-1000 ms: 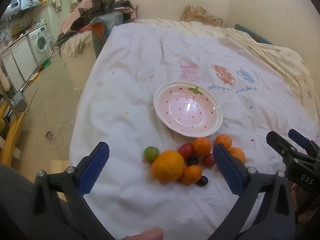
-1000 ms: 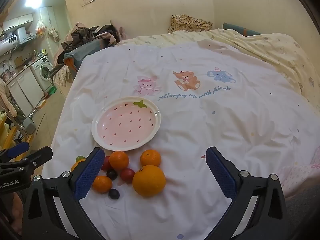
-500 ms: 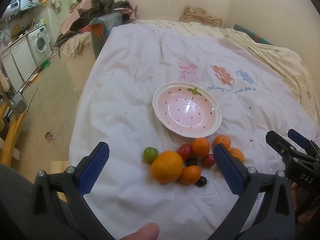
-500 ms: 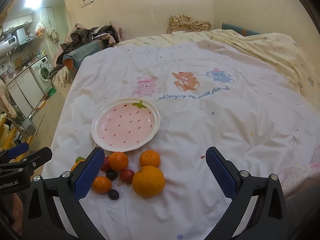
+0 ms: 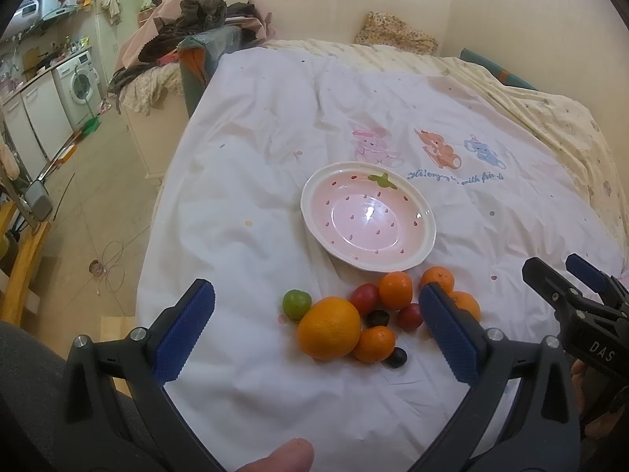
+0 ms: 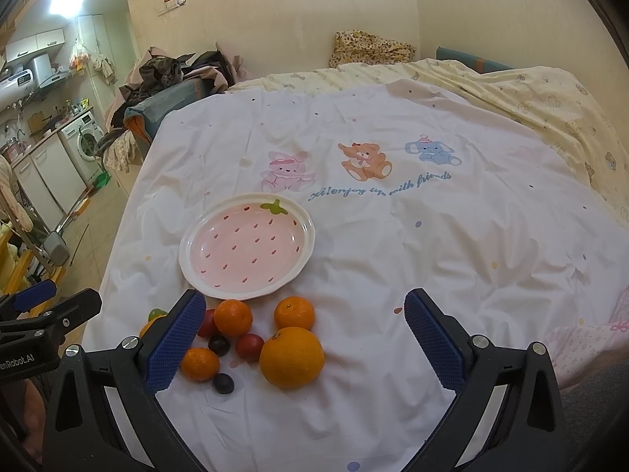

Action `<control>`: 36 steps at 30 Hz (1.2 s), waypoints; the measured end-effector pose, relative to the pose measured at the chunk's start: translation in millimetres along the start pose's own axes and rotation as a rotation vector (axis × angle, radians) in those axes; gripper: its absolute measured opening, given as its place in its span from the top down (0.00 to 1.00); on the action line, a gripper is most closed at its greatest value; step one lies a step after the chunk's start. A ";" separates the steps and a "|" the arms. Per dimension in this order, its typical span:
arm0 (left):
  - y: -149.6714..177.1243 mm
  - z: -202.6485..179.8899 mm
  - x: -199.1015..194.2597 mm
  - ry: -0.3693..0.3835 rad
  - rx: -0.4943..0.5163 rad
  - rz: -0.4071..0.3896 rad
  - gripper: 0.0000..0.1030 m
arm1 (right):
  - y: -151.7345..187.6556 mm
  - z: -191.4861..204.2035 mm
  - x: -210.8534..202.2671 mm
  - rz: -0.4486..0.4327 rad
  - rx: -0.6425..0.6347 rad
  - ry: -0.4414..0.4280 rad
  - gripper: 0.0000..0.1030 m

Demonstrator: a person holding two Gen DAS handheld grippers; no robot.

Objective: Organize fruits

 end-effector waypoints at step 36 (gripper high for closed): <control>0.2 1.1 -0.7 0.002 0.001 0.000 0.00 | -3.0 -3.7 -1.5 -0.004 0.005 0.002 0.00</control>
Point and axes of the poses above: each gripper's, at about its wrist camera, not at the fingertips, and x roughly the way its jaws point, z to its left, y to its underside, the point moved 8 cm from there along x, roughly the way its jaws point, and after that the axes turned 15 degrees about y, right-handed, at the moved point
